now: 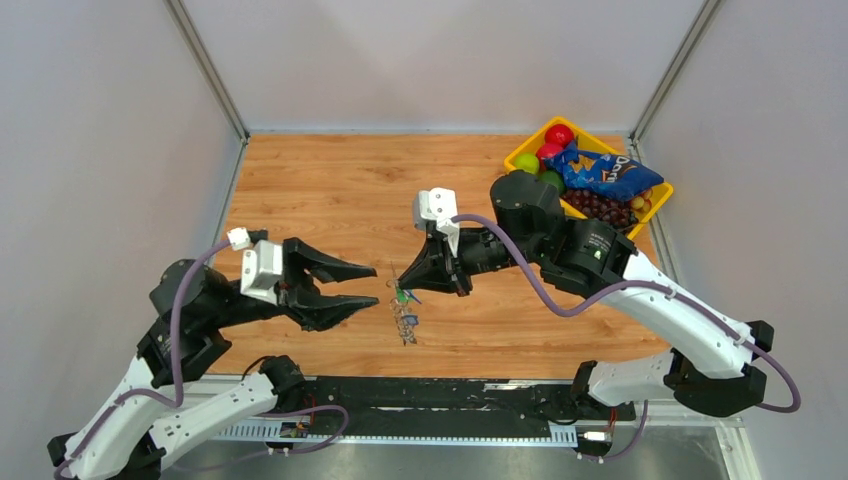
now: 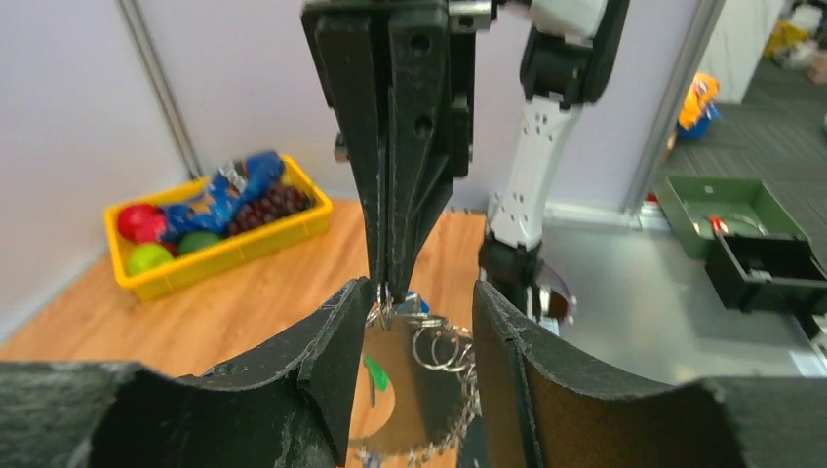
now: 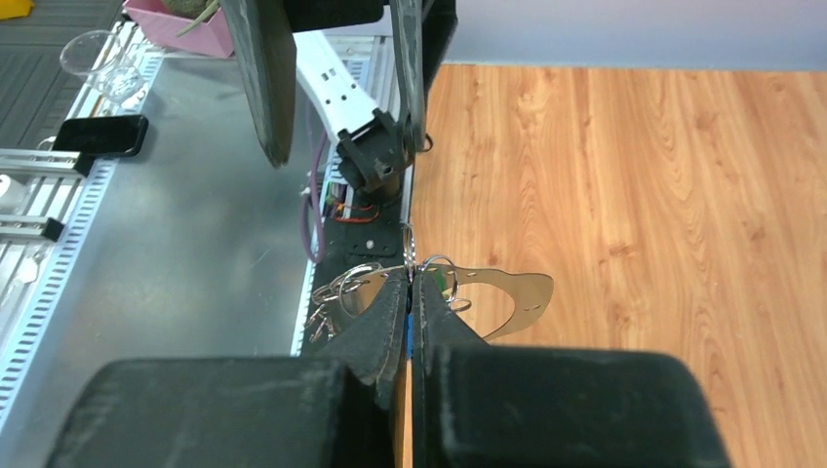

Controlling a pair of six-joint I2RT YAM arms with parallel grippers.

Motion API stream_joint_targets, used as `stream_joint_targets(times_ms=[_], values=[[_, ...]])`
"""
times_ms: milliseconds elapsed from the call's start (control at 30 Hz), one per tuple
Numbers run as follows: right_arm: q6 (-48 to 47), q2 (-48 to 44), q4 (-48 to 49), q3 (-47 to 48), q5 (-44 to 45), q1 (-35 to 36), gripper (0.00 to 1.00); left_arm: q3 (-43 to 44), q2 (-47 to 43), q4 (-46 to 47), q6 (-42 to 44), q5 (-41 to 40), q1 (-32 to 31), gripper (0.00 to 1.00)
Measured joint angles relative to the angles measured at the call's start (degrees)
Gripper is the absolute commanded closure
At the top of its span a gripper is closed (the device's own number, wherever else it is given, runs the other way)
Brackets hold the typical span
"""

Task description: Put the keys on the keyring

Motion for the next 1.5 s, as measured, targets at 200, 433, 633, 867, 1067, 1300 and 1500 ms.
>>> stream_joint_targets(times_ms=[200, 433, 633, 867, 1067, 1300, 1500], values=[[0.17, 1.57, -5.18, 0.72, -1.84, 0.02, 1.0, 4.57, 5.33, -12.59, 2.19, 3.41, 0.0, 0.52], [0.42, 2.99, -7.76, 0.72, -2.47, 0.02, 1.0, 6.27, 6.86, -20.13, 3.5, 4.61, 0.0, 0.53], [0.55, 4.48, -8.04, 0.83, -3.06, 0.02, 1.0, 8.33, 8.2, -23.78, 4.5, 5.51, 0.0, 0.53], [1.22, 6.84, -8.24, 0.83, -3.32, 0.04, 1.0, 8.46, 10.16, -26.69, 5.95, 5.57, 0.0, 0.55], [1.6, 6.93, -8.35, 1.01, -3.34, 0.04, 1.0, 8.59, 11.02, -28.68, 6.84, 5.09, 0.0, 0.56], [1.73, 7.32, -8.41, 1.4, -3.32, 0.09, 1.0, 8.96, 11.08, -29.4, 7.69, 3.82, -0.04, 0.56], [1.7, 7.32, -8.68, 1.4, -3.52, 0.96, 1.0, 10.12, 10.95, -29.77, 8.5, 1.75, -0.04, 0.55]])
